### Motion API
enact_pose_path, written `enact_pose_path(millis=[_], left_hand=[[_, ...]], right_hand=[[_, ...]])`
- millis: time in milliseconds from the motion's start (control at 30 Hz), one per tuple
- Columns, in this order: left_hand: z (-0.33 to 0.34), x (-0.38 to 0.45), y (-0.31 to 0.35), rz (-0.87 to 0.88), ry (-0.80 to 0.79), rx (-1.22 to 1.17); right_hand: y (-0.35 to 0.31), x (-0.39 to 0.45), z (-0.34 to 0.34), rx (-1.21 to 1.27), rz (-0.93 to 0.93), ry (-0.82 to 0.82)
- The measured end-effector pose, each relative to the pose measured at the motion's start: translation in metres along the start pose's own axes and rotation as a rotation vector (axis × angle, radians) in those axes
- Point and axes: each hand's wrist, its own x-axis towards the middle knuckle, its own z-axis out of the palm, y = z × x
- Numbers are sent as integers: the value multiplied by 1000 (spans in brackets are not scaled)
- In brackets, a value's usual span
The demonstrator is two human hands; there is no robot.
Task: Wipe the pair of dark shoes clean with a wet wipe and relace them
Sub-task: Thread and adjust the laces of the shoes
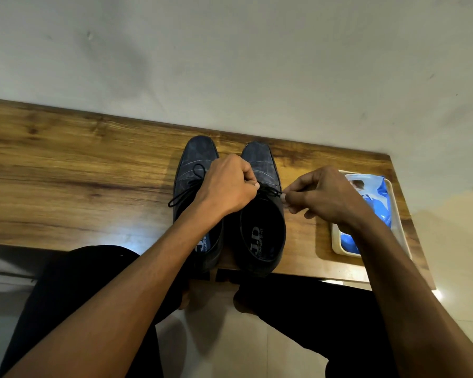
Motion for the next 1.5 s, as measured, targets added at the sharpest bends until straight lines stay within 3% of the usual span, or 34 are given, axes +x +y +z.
enact_pose_path(millis=[167,633,733,900,967,1267,1500], left_hand=[[-10,5,-7,-41,75,31],[-11,5,-8,-56,137,112],[-12,4,-8,-57,140,99],[-15,6,-9,-85,145,68],[-14,6,-8,-91,140,81],[-12,11,-11,-48,185,196],[-9,12,-13,-34,194,213]], right_hand=[[13,-2,-6,-226,27,29],[15,-5,-11,-280,87,-150],[15,-7,-11,-274,42,-128],[13,-12,-17,240,-19,-10],[12,-12,-18,304,-19,-27],[31,-10,-17,-188,-109,-105],[27,-10,-16,-277,-105,-195]])
